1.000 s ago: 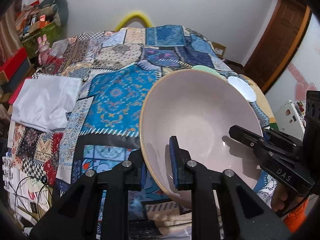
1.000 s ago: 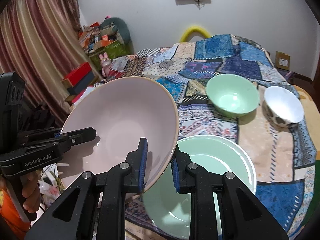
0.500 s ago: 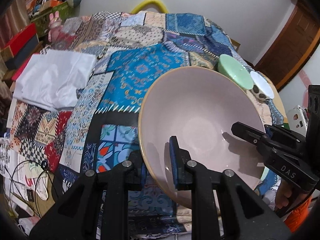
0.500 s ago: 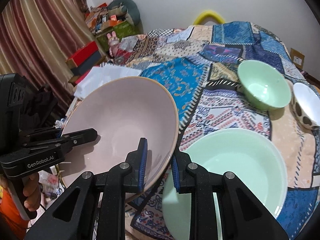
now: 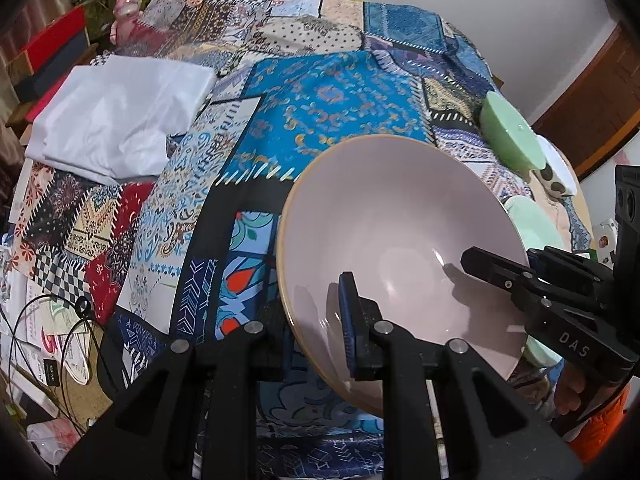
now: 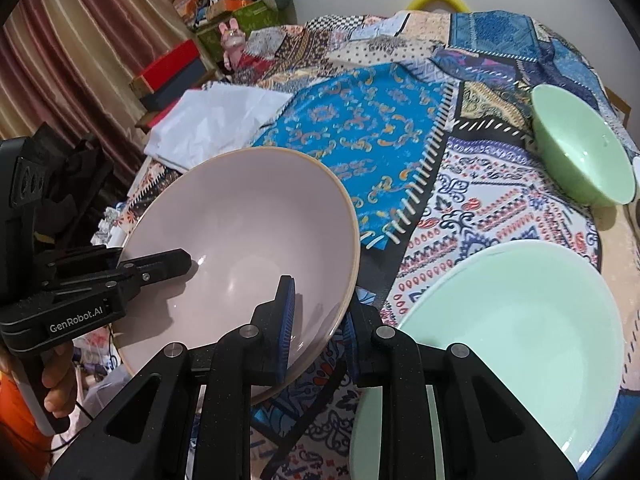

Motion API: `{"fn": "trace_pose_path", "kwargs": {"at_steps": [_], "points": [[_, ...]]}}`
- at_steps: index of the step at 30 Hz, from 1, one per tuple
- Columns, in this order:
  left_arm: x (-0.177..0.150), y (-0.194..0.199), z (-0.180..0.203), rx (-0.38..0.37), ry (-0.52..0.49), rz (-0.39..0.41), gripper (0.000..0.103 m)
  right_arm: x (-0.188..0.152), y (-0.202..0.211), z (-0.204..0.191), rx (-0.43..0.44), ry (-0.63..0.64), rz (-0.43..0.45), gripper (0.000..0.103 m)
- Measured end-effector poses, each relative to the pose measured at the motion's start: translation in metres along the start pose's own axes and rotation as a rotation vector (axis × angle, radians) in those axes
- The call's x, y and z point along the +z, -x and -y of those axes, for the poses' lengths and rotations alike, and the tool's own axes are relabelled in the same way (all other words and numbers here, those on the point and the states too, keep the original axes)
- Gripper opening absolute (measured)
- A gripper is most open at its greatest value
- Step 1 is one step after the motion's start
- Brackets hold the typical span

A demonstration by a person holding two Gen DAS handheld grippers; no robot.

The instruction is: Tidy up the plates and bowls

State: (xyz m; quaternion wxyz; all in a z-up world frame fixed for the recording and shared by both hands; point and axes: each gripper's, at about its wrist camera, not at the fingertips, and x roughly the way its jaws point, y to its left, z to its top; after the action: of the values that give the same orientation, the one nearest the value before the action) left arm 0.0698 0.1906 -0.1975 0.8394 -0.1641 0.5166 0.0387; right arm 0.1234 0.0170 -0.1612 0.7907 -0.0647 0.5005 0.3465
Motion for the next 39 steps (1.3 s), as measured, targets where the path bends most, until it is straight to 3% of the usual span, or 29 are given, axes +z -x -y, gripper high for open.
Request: {"fn": "trace_pose_path", "kwargs": {"at_steps": [15,24,31,39], "points": [[-0.008,-0.01,-0.004,-0.003,-0.004,-0.007,0.019,-0.002,-0.01,-0.004,-0.016,0.028,-0.045,0.022],[-0.01,0.003,-0.004,0.033,0.003,0.003,0.019,-0.001,0.002,-0.001,-0.04,0.023,-0.017,0.023],[-0.006,0.035,-0.009,0.053,0.026,0.074,0.023,-0.002,0.036,0.007,-0.059,0.013,0.069,0.024],[0.0,0.067,0.029,0.059,-0.038,0.157,0.036,-0.003,0.077,0.024,-0.094,-0.011,0.162,0.03]]}}
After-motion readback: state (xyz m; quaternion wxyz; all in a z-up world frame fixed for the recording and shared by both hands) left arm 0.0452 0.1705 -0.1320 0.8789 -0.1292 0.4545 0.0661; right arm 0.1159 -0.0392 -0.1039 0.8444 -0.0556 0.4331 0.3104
